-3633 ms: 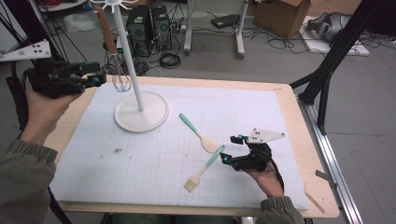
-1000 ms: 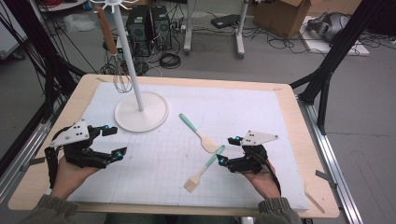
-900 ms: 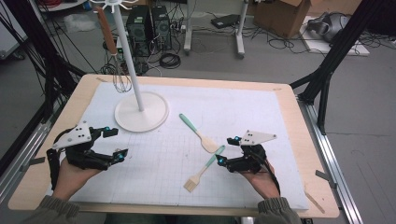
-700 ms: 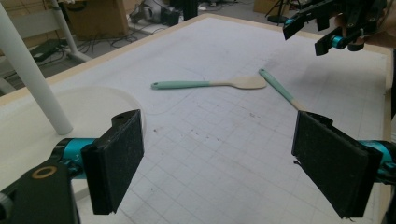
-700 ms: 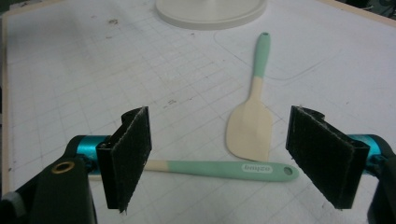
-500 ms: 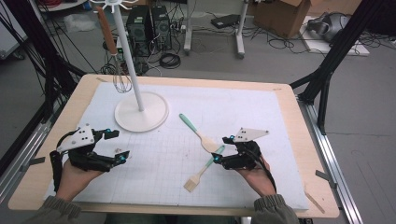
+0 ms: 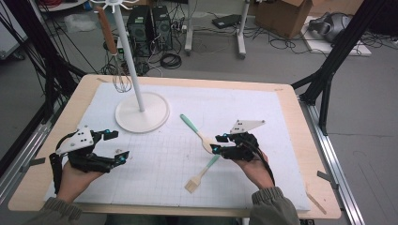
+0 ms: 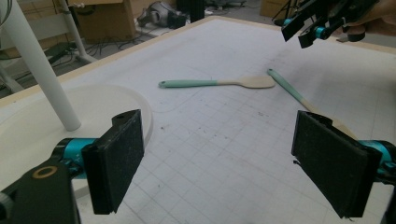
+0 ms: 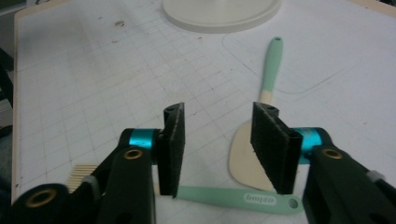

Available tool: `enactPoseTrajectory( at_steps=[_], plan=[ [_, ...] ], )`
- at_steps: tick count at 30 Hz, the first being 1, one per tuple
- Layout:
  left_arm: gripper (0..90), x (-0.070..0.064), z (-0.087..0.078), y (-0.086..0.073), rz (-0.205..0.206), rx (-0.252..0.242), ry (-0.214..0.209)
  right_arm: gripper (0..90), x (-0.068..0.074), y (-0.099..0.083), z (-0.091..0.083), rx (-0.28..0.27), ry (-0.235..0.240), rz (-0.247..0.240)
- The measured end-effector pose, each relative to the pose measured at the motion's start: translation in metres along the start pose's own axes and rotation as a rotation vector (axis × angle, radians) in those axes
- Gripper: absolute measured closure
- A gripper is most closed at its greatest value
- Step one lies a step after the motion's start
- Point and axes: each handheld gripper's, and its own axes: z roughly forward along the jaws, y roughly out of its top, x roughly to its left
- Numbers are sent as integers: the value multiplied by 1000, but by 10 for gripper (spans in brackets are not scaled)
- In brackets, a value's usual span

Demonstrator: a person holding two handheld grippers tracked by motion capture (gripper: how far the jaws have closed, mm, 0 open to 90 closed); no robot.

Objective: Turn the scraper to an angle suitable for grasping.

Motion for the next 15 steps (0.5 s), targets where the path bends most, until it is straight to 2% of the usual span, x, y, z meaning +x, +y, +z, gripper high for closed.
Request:
enactPoseTrajectory(
  at_steps=[3,15],
  plan=[
    [174,1,0,-1,3,4,0,682,-1,5,2,5,9,-4],
    [174,1,-3,-3,2,7,8,854,-10,30,19,38,44,-26]
  ],
)
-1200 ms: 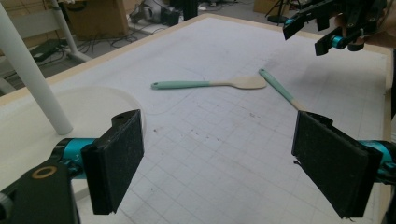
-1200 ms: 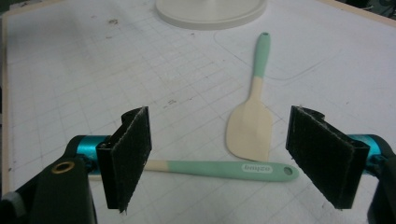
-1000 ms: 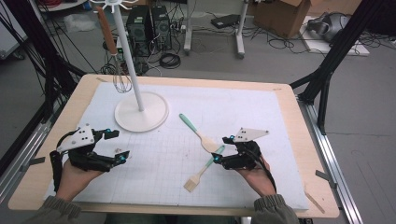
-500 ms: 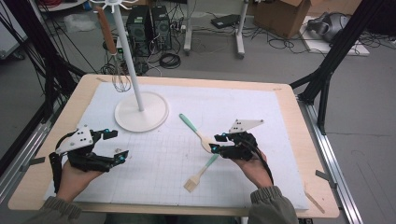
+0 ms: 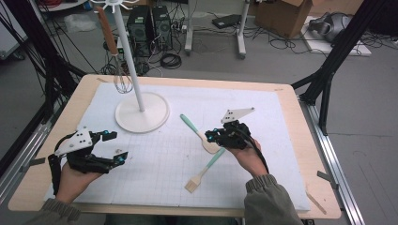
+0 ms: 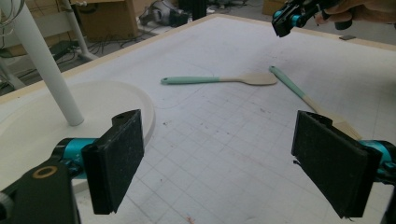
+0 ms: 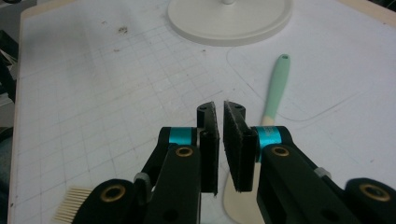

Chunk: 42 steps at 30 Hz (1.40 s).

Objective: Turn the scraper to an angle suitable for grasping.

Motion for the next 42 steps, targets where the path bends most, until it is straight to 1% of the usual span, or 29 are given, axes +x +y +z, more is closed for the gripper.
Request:
enactPoseTrajectory(
  at_steps=[2,6,10,18,19,21,22,25,27,29,31,33,35,38,41,42],
  plan=[
    [174,0,0,0,1,0,1,866,-2,2,6,13,8,2],
    [174,1,1,0,-1,1,0,889,-6,4,18,23,1,-5],
    [175,1,1,0,0,0,-6,890,-10,3,29,36,-3,9],
    [175,1,4,-1,4,0,-10,890,-18,-3,49,76,-14,37],
    [175,1,4,-1,3,1,-11,890,-19,-4,52,89,-16,34],
    [175,2,4,-1,-2,0,-19,890,-19,-6,57,94,-15,35],
    [174,2,4,-1,-6,0,-20,890,-20,-7,59,102,-10,41],
    [175,3,3,-2,-7,-1,-19,890,-22,-10,68,121,-14,42],
    [175,3,3,-2,-7,-1,-20,890,-22,-11,71,136,-21,50],
    [175,3,3,-2,-10,-3,-24,890,-22,-11,74,140,-29,43],
    [175,3,3,-2,-15,-9,-32,890,-22,-12,78,155,-40,37],
    [175,3,3,-1,-10,-10,-34,890,-22,-14,80,173,-44,38],
    [175,3,2,-1,-11,-10,-32,890,-22,-15,82,192,-62,26],
    [174,3,3,-1,-15,-8,-32,891,-22,-16,84,218,-68,22],
    [174,3,4,-1,-15,-11,-44,892,-22,-17,85,223,-73,21],
    [175,3,4,-1,-15,-10,-41,892,-22,-17,85,223,-79,8]
  ],
)
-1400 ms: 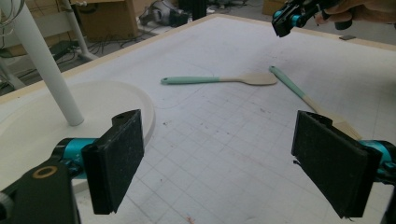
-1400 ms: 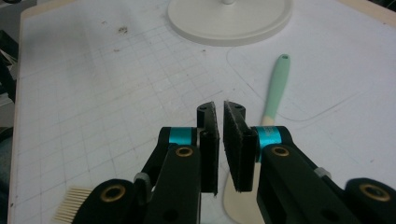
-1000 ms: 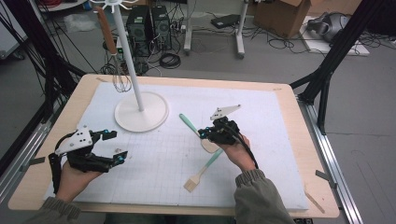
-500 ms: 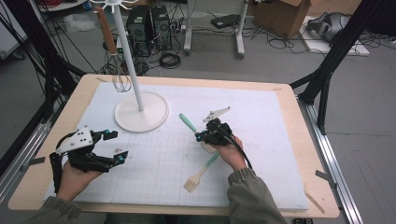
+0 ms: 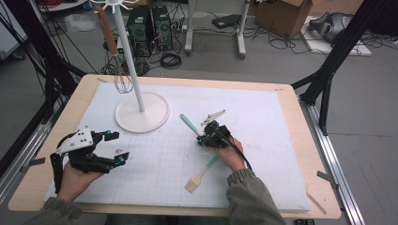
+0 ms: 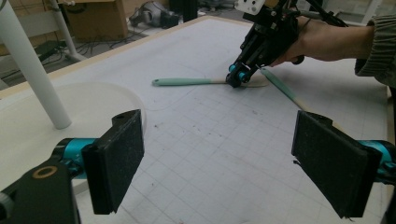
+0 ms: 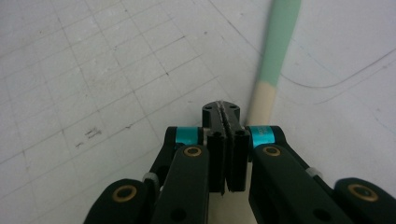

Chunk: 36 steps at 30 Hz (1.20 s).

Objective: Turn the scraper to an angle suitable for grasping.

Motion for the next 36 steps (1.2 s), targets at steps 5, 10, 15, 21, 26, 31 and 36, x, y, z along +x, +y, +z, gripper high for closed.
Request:
enactPoseTrajectory(
  at_steps=[5,10,15,21,26,31,36],
  plan=[
    [174,-1,1,0,-2,4,-2,892,2,1,-3,21,-27,-19],
    [174,-1,0,0,3,4,-1,893,-2,-1,-9,13,-43,-28],
    [174,-1,0,0,4,6,-1,892,-4,1,-12,-14,-43,-12],
    [174,0,2,0,5,6,-7,892,-18,3,-6,-54,-58,95],
    [174,0,4,0,5,8,-12,892,-26,5,6,-55,-71,124],
    [174,1,1,1,-2,-2,-10,891,-24,11,13,-58,-87,114],
    [174,0,0,0,2,1,-3,892,-21,14,16,-56,-44,83]
  ],
)
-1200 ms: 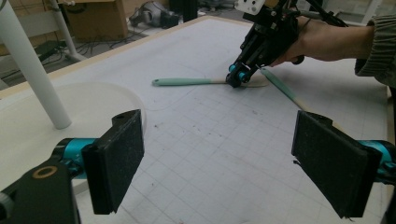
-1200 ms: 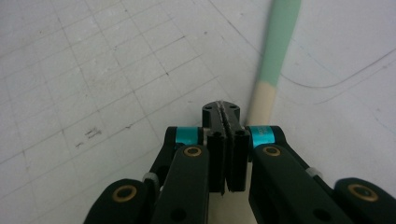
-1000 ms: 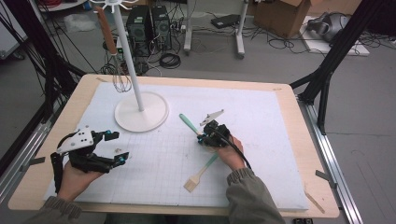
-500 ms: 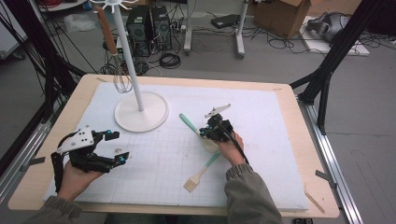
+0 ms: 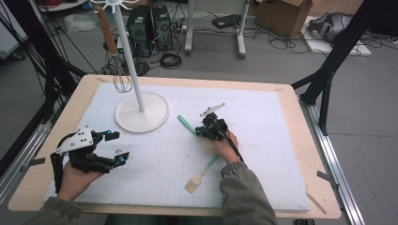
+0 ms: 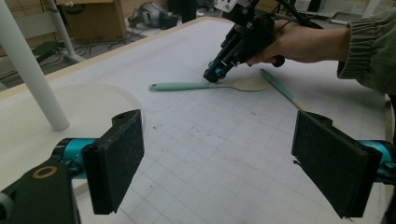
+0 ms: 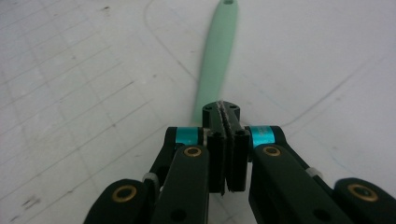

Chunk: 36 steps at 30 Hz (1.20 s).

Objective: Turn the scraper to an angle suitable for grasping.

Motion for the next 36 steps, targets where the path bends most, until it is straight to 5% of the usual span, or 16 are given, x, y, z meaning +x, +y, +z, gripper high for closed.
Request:
enactPoseTrajectory(
  at_steps=[4,10,14,36],
  plan=[
    [174,0,-1,0,-2,0,2,883,5,4,2,-2,-7,-32],
    [174,0,-2,0,-1,-4,-1,874,3,14,12,-20,-79,3],
    [174,1,-2,0,-5,-3,-2,871,2,20,21,-21,-70,4],
    [175,1,-5,0,-2,-8,8,891,33,28,29,41,187,-119]
  ],
)
